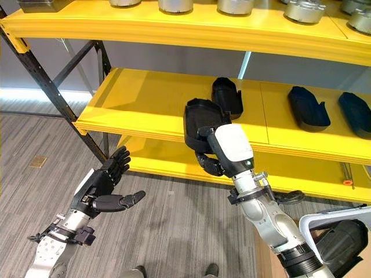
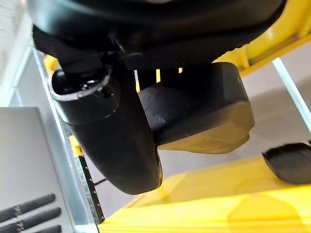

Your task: Move parts from the plastic box to the shelf.

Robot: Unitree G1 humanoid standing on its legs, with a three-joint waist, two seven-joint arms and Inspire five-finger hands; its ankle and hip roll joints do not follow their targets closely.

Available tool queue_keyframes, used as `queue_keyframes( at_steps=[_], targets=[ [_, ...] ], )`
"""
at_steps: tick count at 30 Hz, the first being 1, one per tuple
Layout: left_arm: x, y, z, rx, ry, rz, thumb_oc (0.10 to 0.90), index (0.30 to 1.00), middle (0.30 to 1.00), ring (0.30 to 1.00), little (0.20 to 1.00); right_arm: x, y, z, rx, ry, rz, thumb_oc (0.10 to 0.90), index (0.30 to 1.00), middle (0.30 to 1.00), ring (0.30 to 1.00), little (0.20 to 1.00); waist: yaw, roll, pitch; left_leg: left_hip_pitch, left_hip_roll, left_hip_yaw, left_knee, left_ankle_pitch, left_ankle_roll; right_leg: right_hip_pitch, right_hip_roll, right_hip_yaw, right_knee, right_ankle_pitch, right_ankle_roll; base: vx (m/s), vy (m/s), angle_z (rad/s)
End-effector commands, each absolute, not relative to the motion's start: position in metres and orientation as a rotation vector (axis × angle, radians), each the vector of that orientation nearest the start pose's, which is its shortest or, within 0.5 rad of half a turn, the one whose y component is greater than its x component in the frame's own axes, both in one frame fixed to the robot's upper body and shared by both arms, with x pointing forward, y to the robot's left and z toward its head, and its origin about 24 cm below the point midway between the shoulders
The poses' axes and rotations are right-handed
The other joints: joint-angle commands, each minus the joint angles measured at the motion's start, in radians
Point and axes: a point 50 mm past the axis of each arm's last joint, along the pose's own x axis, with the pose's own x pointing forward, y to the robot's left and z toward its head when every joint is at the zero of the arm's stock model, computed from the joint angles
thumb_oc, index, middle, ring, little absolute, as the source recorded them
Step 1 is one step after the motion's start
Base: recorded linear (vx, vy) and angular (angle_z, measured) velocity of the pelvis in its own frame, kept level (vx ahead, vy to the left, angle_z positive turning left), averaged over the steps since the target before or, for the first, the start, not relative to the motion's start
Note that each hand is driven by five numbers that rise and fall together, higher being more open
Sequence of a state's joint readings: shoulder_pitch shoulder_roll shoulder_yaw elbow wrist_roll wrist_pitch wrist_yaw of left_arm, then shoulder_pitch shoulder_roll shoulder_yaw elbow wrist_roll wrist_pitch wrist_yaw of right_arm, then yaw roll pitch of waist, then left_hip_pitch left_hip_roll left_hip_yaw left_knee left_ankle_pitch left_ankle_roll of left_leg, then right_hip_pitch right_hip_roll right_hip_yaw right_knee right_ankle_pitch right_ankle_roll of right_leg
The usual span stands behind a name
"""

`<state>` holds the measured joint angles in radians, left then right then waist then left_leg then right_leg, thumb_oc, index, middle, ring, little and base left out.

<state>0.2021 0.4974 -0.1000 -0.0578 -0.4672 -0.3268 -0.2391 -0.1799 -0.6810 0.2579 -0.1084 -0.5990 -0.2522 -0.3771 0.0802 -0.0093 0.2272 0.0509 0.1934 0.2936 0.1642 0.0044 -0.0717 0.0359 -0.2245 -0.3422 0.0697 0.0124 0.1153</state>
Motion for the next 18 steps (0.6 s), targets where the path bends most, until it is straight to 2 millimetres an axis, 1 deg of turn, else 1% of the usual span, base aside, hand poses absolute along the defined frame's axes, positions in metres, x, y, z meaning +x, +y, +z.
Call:
queue_keyframes(
  at_steps=[1,2,3,5,6,8,9,10,11,12,13,14,16,18],
  targets=[
    [0.219,0.208,0.096,0.017,-0.354,-0.311,0.900,1.000,1.000,1.000,1.000,0.252,-0.159,0.196,-1.038,-1.108,-0.037,0.400,0.300,0.300,0.300,0.300,-0.012,-0.018,-0.120,-0.041,0.008,-0.025,0.420,-0.019,-0.043,-0.029,0.067,0.024,-0.022,-0.055,-0.118,0.13,-0.083,0.11],
    [0.220,0.209,0.095,0.022,-0.354,-0.306,0.900,1.000,1.000,1.000,1.000,0.252,-0.158,0.197,-1.039,-1.118,-0.037,0.400,0.300,0.300,0.300,0.300,-0.006,-0.018,-0.115,-0.077,-0.001,-0.034,0.430,-0.036,-0.031,-0.020,0.074,0.031,-0.024,-0.059,-0.119,0.13,-0.037,0.09],
    [0.220,0.209,0.095,0.022,-0.355,-0.304,0.900,1.000,1.000,1.000,1.000,0.252,-0.157,0.198,-1.040,-1.124,-0.037,0.400,0.300,0.300,0.300,0.300,-0.002,-0.017,-0.111,-0.091,-0.007,-0.037,0.418,-0.042,-0.025,-0.015,0.078,0.038,-0.025,-0.062,-0.119,0.16,0.018,0.09],
    [0.218,0.211,0.096,0.022,-0.356,-0.293,0.900,1.000,1.000,1.000,1.000,0.254,-0.153,0.202,-1.040,-1.151,-0.037,0.400,0.300,0.300,0.300,0.300,0.010,-0.014,-0.107,-0.110,-0.014,-0.028,0.323,-0.044,-0.009,0.003,0.084,0.055,-0.030,-0.068,-0.111,0.17,0.127,-0.07],
    [0.217,0.212,0.097,0.023,-0.357,-0.283,0.900,1.000,1.000,1.000,1.000,0.254,-0.151,0.205,-1.038,-1.166,-0.032,0.400,0.300,0.300,0.300,0.300,0.016,-0.007,-0.107,-0.114,-0.008,-0.035,0.212,-0.027,-0.013,0.014,0.088,0.062,-0.029,-0.075,-0.101,0.19,0.214,-0.11],
    [0.215,0.213,0.098,0.024,-0.353,-0.270,0.900,1.000,1.000,1.000,1.000,0.252,-0.149,0.208,-1.045,-1.184,-0.034,0.400,0.300,0.300,0.300,0.300,0.026,0.003,-0.109,-0.127,0.013,-0.062,0.060,0.023,-0.028,0.030,0.092,0.074,-0.026,-0.087,-0.089,0.22,0.264,-0.05],
    [0.213,0.216,0.095,0.015,-0.338,-0.245,0.900,1.000,1.000,1.000,1.000,0.252,-0.148,0.208,-1.054,-1.181,-0.029,0.400,0.300,0.300,0.300,0.300,0.037,0.009,-0.109,-0.131,0.043,-0.096,-0.058,0.101,-0.047,0.050,0.094,0.091,-0.017,-0.105,-0.083,0.23,0.257,-0.03],
    [0.212,0.217,0.094,0.007,-0.333,-0.235,0.900,1.000,1.000,1.000,1.000,0.251,-0.148,0.208,-1.056,-1.180,-0.027,0.400,0.300,0.300,0.300,0.300,0.040,0.011,-0.108,-0.135,0.056,-0.108,-0.086,0.130,-0.054,0.058,0.094,0.098,-0.014,-0.110,-0.083,0.28,0.304,-0.09],
    [0.210,0.222,0.092,-0.002,-0.331,-0.224,0.900,1.000,1.000,1.000,1.000,0.252,-0.149,0.209,-1.061,-1.179,-0.032,0.400,0.300,0.300,0.300,0.300,0.048,0.010,-0.102,-0.150,0.093,-0.118,-0.140,0.190,-0.067,0.078,0.089,0.105,-0.009,-0.123,-0.083,0.23,0.281,-0.15],
    [0.208,0.223,0.089,0.018,-0.334,-0.233,0.900,1.000,1.000,1.000,1.000,0.254,-0.148,0.210,-1.062,-1.175,-0.037,0.400,0.300,0.300,0.300,0.300,0.052,0.006,-0.096,-0.158,0.115,-0.115,-0.166,0.226,-0.075,0.095,0.082,0.101,-0.006,-0.130,-0.084,0.24,0.309,-0.23],
    [0.208,0.224,0.088,0.033,-0.337,-0.237,0.900,1.000,1.000,1.000,1.000,0.256,-0.148,0.211,-1.064,-1.171,-0.040,0.400,0.300,0.300,0.300,0.300,0.054,0.002,-0.091,-0.165,0.126,-0.114,-0.171,0.240,-0.078,0.103,0.075,0.098,-0.002,-0.134,-0.084,0.22,0.325,-0.30],
    [0.208,0.224,0.087,0.050,-0.341,-0.245,0.900,1.000,1.000,1.000,1.000,0.258,-0.149,0.212,-1.068,-1.164,-0.044,0.400,0.300,0.300,0.300,0.300,0.059,-0.002,-0.084,-0.176,0.136,-0.121,-0.172,0.245,-0.081,0.111,0.064,0.096,0.012,-0.143,-0.084,0.20,0.314,-0.32],
    [0.208,0.225,0.087,0.051,-0.347,-0.247,0.900,1.000,1.000,1.000,1.000,0.260,-0.150,0.212,-1.072,-1.154,-0.046,0.400,0.300,0.300,0.300,0.300,0.064,-0.002,-0.077,-0.184,0.137,-0.132,-0.166,0.235,-0.081,0.119,0.049,0.095,0.037,-0.158,-0.081,0.24,0.364,-0.51],
    [0.207,0.227,0.087,0.056,-0.355,-0.238,0.900,1.000,1.000,1.000,1.000,0.258,-0.153,0.209,-1.059,-1.147,-0.036,0.400,0.300,0.300,0.300,0.300,0.068,0.014,-0.082,-0.157,0.113,-0.168,-0.171,0.178,-0.072,0.116,0.041,0.106,0.082,-0.179,-0.070,0.28,0.427,-0.25]
  ],
)
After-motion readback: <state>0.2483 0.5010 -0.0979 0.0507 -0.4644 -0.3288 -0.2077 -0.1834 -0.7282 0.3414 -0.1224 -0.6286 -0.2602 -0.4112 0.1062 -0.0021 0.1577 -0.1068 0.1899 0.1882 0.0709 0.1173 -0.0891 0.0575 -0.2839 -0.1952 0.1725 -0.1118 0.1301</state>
